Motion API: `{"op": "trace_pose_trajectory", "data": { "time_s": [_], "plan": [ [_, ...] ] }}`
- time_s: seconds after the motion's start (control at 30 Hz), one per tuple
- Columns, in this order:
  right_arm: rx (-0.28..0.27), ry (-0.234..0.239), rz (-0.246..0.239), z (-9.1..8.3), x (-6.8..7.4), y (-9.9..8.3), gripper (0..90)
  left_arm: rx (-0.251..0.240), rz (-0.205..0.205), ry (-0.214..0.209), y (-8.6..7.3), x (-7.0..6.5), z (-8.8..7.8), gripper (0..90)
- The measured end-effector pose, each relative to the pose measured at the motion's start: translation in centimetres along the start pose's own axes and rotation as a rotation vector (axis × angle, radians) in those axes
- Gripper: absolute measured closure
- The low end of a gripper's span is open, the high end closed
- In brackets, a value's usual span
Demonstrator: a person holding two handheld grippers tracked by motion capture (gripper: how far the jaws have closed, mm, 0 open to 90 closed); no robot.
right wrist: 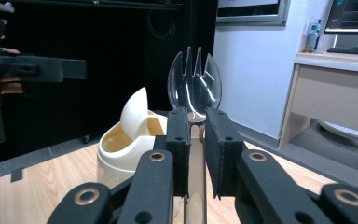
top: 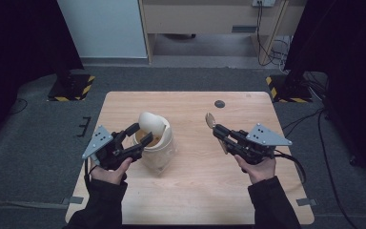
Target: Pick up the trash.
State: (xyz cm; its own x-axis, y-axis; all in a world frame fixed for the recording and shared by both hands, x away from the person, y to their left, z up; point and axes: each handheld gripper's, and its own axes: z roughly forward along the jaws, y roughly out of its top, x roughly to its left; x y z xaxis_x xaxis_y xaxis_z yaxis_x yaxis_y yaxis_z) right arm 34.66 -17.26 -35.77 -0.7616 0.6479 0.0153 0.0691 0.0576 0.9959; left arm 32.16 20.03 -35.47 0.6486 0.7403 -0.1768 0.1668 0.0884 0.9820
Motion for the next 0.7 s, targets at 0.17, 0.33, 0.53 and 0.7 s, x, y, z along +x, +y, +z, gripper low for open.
{"op": "trace_pose_trajectory", "data": {
  "time_s": [0.17,0.33,0.53,0.7],
  "plan": [
    [-0.005,0.011,-0.011,-0.2,0.3,-0.1,80.4,-0.006,-0.004,-0.034,0.6,-1.1,1.4,38.1],
    [0.001,0.038,-0.023,0.0,0.6,-0.4,80.4,-0.011,-0.007,-0.061,0.9,-2.0,2.3,39.6],
    [0.010,0.072,-0.029,0.6,1.1,-1.0,80.4,-0.010,-0.018,-0.088,1.2,-2.9,3.4,41.3],
    [0.014,0.089,-0.035,0.9,1.4,-1.2,80.4,-0.001,-0.026,-0.114,1.3,-3.8,4.5,44.4]
  ]
}}
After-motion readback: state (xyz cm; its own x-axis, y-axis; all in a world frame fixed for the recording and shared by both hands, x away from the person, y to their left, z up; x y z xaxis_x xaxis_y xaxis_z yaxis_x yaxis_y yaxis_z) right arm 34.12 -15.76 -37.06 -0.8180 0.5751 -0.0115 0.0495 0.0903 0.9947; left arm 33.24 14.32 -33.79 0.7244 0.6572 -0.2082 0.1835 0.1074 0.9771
